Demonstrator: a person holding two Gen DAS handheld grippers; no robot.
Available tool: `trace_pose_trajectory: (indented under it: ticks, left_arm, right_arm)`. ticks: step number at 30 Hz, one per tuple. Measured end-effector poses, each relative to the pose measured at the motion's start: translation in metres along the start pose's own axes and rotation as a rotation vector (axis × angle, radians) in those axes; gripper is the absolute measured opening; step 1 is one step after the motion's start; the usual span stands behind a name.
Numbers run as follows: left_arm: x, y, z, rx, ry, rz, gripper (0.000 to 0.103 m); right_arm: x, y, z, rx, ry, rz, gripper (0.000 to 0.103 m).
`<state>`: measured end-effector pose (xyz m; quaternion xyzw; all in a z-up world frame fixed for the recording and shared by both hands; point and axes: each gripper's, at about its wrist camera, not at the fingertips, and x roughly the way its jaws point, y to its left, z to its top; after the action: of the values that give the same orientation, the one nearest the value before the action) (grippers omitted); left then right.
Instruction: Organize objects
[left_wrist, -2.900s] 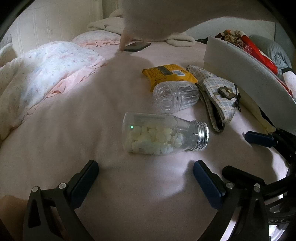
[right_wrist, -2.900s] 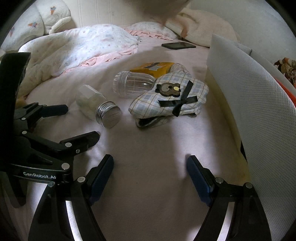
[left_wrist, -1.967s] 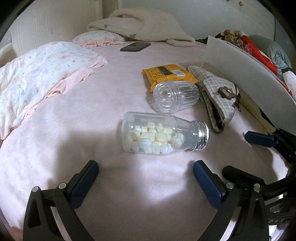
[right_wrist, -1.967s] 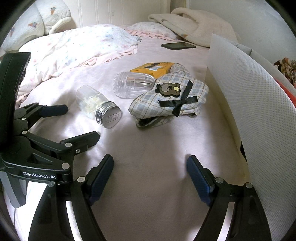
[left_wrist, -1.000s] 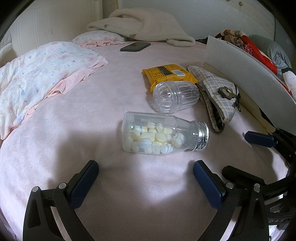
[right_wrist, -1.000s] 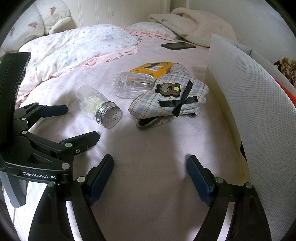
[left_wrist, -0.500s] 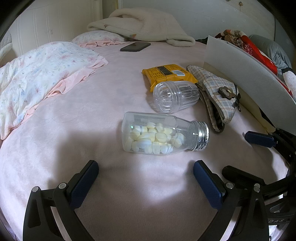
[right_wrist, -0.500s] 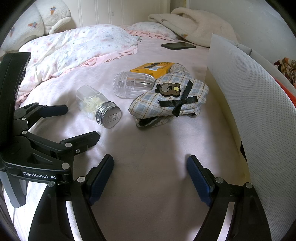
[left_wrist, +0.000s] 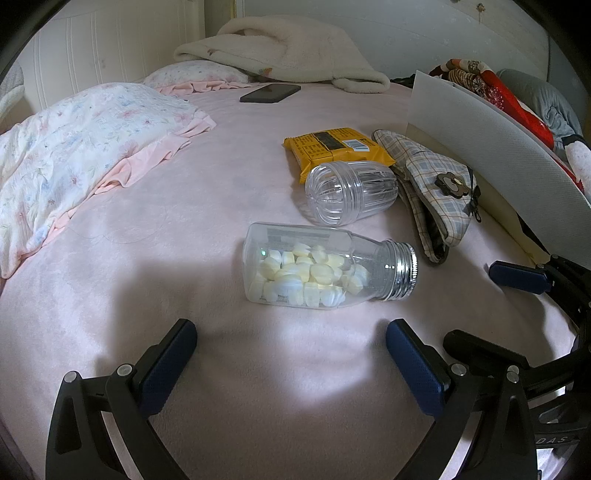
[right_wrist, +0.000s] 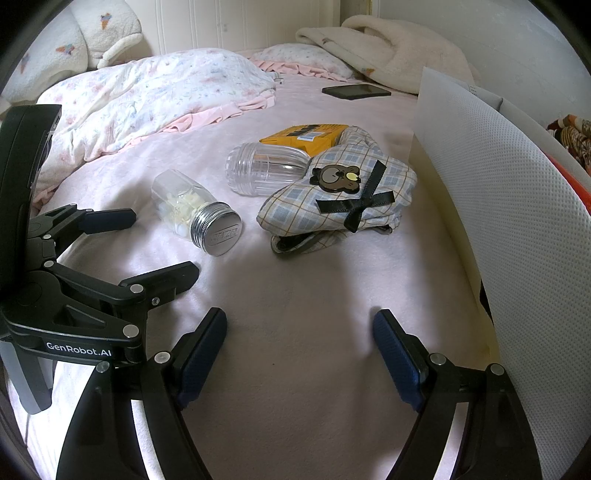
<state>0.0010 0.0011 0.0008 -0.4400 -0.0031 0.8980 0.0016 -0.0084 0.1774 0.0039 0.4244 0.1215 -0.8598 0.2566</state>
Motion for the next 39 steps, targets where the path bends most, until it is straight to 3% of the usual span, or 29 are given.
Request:
trace_pose_trajectory:
  ticks: [39]
  left_arm:
    - [0.0001,0.0,0.0,0.0,0.0,0.0,0.103]
  right_arm:
    - [0.0007,0.0012,0.0004,0.001,0.0,0.0,0.081]
